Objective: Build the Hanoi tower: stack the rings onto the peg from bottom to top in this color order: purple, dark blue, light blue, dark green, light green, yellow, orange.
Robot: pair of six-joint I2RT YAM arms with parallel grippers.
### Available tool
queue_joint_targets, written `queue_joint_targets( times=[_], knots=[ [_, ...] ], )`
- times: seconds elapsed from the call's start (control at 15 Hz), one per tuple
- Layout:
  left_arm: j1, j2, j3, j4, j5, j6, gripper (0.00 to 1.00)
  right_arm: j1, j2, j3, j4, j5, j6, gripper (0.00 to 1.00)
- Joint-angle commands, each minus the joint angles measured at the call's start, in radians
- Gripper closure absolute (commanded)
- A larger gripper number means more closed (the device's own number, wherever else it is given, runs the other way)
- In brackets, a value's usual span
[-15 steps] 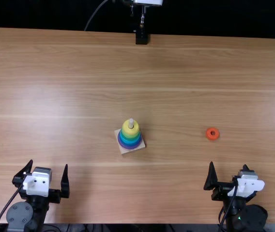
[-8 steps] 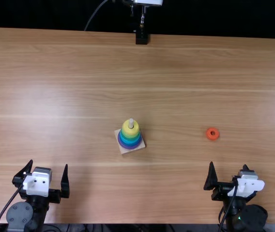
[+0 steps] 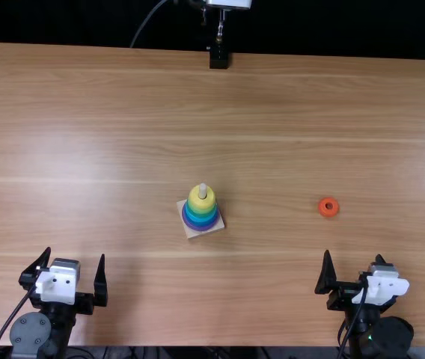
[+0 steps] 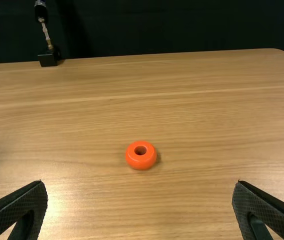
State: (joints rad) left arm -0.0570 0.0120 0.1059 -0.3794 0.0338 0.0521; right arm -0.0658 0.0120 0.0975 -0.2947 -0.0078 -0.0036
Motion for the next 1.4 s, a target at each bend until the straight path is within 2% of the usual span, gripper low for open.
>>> queue_joint_targets(
  times=[0.0,0.13,0.4,0.67,0.73,0.87,1.0,1.13,1.27,1.33],
  knots=[
    [0.013,-0.012,-0.106,-0.077,0.009,0.018,0.00,-0.005,-0.012,-0.028,0.014,-0.001,-0.004,0.00],
    [0.013,-0.012,-0.106,-0.077,0.009,0.018,0.00,-0.005,0.017,0.128,0.093,0.004,0.000,0.00],
    [0.013,-0.012,-0.106,-0.077,0.009,0.018,0.00,-0.002,0.319,0.516,0.091,0.012,0.005,0.00],
    [0.013,-0.012,-0.106,-0.077,0.009,0.018,0.00,0.003,0.818,0.857,0.080,0.015,0.007,0.00],
    [0.013,-0.012,-0.106,-0.077,0.009,0.018,0.00,0.004,0.939,0.923,0.017,0.017,0.007,0.00],
    [0.013,-0.012,-0.106,-0.077,0.009,0.018,0.00,0.006,1.186,1.090,-0.262,0.013,0.009,0.00],
    [0.013,-0.012,-0.106,-0.077,0.009,0.018,0.00,0.004,1.384,1.165,-0.399,0.013,0.017,0.00],
    [0.013,-0.012,-0.106,-0.077,0.009,0.018,0.00,0.004,1.491,1.180,-0.411,0.010,0.042,0.00],
    [0.013,-0.012,-0.106,-0.077,0.009,0.018,0.00,0.003,1.565,1.171,-0.411,0.012,0.110,0.00],
    [0.013,-0.012,-0.106,-0.077,0.009,0.018,0.00,0.003,1.609,1.170,-0.411,0.012,0.131,0.00]
  ],
)
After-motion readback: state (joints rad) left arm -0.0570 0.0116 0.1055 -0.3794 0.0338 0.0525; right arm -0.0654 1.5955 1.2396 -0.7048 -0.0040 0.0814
